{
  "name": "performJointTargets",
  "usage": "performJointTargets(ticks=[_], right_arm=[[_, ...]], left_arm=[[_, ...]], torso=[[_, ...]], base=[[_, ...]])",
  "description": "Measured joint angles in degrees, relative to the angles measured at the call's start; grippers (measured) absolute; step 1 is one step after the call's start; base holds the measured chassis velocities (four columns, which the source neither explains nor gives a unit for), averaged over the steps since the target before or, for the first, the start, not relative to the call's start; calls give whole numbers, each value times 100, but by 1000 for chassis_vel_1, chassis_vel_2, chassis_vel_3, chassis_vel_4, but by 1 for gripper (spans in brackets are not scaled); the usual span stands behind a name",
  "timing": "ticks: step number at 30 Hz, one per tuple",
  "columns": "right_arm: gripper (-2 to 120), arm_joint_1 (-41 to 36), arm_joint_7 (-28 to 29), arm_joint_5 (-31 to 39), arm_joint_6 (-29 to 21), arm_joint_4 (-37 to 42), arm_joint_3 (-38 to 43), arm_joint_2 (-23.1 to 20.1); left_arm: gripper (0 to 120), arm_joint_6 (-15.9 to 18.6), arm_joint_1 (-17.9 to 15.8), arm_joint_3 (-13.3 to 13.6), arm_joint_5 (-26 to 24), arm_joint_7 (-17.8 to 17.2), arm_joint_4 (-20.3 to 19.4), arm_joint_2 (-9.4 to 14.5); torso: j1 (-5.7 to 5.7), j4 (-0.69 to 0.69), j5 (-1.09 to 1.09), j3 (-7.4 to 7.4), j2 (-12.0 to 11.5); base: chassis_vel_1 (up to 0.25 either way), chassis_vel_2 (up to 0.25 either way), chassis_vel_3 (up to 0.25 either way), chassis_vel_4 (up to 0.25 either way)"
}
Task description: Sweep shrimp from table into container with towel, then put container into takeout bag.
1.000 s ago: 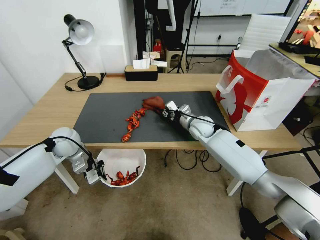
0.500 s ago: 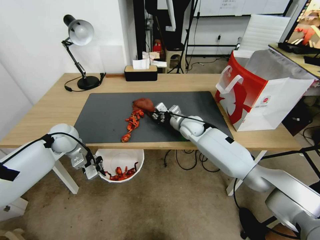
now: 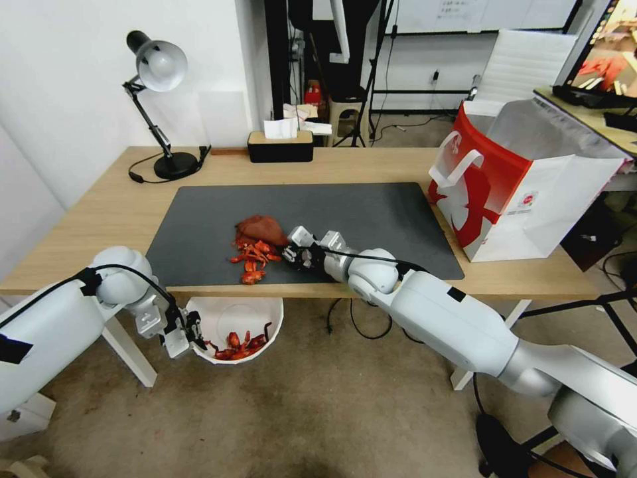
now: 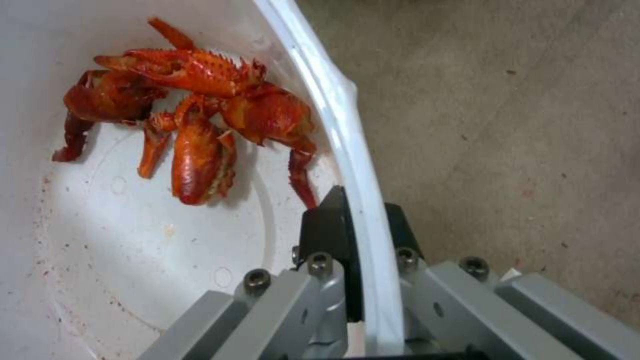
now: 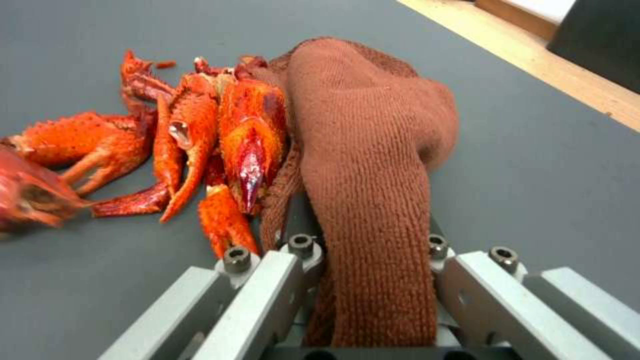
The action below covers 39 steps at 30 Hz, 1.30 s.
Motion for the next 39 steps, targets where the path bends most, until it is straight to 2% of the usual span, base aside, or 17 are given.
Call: performJointTargets(ticks=[10,14,20,24,32,39], right_arm=[[9,-162,138,-3,0,218,-59,-20],[9,-233,163,-18,0,300,-76,-29],[9,-314,207,-24,0,479,-107,-91],[9,-335,218,-22,-36,580,-125,-128],[9,-509,263,6,-83,1036,-137,-385],[9,-711,263,7,-83,1315,-41,-619]], left_arm=[[0,50,-11,4,-67,9,-69,50],[0,102,37,19,-117,19,-167,66],[0,163,260,-15,-193,23,-530,161],[0,192,260,2,-212,24,-580,157],[0,314,6,312,-386,37,-503,57],[0,433,-273,567,-719,48,-247,28]], torso=[[1,-2,-1,1,-1],[1,-2,0,1,-1],[1,1,-1,1,-2],[2,1,0,2,-2],[3,2,-1,3,-3],[3,3,-1,2,-3]], base=[[0,0,0,0],[0,0,0,0],[0,0,0,0],[0,0,0,0],[0,0,0,0],[0,0,0,0]])
